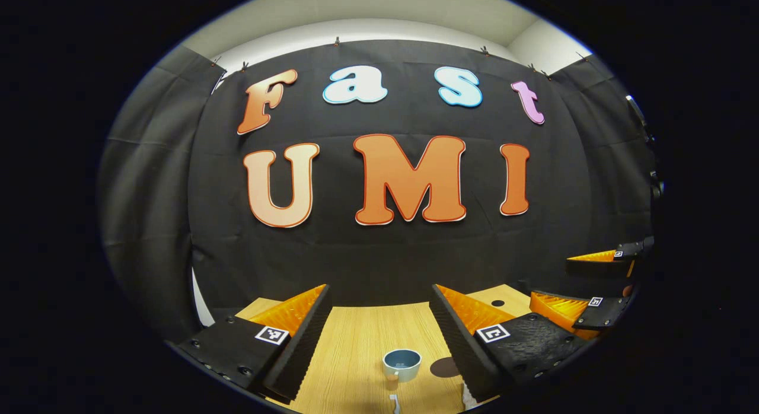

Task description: Put the toothbrush and toothpaste on the desktop into the cup, then pick up the cup and place it on the coaster on the desktop.

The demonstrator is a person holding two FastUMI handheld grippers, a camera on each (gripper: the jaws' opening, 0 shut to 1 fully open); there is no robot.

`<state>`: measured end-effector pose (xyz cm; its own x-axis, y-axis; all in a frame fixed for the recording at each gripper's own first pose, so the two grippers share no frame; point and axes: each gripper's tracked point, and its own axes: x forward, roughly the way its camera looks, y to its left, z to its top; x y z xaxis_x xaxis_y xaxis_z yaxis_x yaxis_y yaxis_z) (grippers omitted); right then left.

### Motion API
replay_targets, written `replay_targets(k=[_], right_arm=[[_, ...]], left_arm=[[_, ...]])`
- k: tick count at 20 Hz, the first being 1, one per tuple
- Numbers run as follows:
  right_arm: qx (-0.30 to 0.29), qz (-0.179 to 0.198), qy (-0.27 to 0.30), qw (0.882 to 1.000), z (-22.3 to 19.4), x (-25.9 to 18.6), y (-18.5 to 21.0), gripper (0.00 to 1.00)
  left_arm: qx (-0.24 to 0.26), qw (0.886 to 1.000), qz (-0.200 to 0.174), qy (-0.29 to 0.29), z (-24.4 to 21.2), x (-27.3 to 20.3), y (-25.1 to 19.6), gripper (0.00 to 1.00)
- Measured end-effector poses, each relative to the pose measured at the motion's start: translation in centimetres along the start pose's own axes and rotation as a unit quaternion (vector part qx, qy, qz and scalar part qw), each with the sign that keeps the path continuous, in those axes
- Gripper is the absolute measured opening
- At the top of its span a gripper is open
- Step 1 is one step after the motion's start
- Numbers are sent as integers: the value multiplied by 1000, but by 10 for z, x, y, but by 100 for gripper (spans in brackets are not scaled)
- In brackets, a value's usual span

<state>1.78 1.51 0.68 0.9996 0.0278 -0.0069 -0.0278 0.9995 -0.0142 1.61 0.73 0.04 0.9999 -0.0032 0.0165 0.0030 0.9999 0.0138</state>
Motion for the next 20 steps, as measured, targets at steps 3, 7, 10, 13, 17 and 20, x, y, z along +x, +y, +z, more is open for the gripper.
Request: replay_targets(k=[3,7,10,13,17,20], right_arm=[[1,-1,4,1000,-3,1,0,98],[-1,-3,7,1000,-8,0,0,98],[2,-1,19,1000,-16,1,2,98],[4,3,35,999,-24,-1,4,98],[17,14,54,998,-35,1,10,98],[20,24,77,997,-47,3,14,98]], left_arm=[[0,1000,-3,3,-2,0,-2,99],[-2,1000,-7,13,-8,2,-2,99],[-3,1000,-7,28,-19,1,-4,99],[-6,999,-11,52,-35,2,-6,99],[-20,994,-22,106,-64,3,-13,99],[-17,990,-28,135,-79,3,-14,99]])
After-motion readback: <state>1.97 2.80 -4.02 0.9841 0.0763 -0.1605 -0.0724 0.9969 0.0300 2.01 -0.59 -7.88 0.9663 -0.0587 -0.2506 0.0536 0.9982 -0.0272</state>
